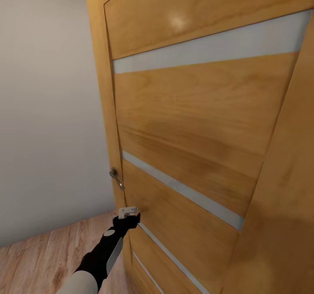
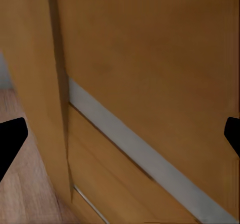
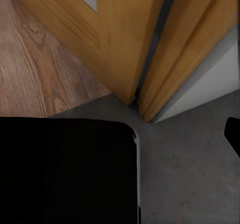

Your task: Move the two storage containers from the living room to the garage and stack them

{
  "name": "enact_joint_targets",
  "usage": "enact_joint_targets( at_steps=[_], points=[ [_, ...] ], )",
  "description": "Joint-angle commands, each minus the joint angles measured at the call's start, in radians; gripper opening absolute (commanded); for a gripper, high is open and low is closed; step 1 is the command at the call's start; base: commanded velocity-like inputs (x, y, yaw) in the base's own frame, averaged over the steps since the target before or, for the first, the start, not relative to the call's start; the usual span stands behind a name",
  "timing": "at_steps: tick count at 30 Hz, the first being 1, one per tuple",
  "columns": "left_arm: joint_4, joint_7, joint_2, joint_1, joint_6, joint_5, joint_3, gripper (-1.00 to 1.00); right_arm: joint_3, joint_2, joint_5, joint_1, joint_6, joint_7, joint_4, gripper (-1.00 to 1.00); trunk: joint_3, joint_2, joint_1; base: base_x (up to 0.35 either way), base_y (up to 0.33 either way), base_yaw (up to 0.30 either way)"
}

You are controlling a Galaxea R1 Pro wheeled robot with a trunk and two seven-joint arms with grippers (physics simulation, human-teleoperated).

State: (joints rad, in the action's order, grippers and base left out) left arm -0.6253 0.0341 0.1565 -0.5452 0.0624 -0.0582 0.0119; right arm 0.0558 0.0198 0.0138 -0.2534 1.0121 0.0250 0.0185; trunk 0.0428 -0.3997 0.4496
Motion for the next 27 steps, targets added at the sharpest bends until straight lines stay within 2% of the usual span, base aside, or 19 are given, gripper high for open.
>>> enact_joint_targets(
  at_steps=[1, 7, 21, 27],
  points=[
    [-0.002, -0.003, 0.001, 0.001, 0.005, -0.015, 0.007, 1.0, 0.006, 0.0, 0.002, 0.0, 0.003, 0.003, 0.001, 1.0, 0.001, 0.0, 0.0, 0.0, 0.0, -0.224],
    [-0.002, -0.003, 0.001, 0.001, 0.005, -0.015, 0.007, 1.0, 0.006, 0.0, 0.002, 0.0, 0.003, 0.003, 0.001, 1.0, 0.004, 0.0, 0.0, 0.0, 0.0, -0.236],
    [-0.002, -0.003, 0.001, 0.001, 0.005, -0.015, 0.007, 1.0, 0.006, 0.0, 0.002, 0.0, 0.003, 0.003, 0.001, 1.0, 0.005, 0.0, 0.0, 0.0, 0.0, -0.022],
    [-0.002, -0.003, 0.001, 0.001, 0.005, -0.015, 0.007, 1.0, 0.006, 0.0, 0.002, 0.0, 0.003, 0.003, 0.001, 1.0, 0.008, 0.0, 0.0, 0.0, 0.0, -0.173]
  ],
)
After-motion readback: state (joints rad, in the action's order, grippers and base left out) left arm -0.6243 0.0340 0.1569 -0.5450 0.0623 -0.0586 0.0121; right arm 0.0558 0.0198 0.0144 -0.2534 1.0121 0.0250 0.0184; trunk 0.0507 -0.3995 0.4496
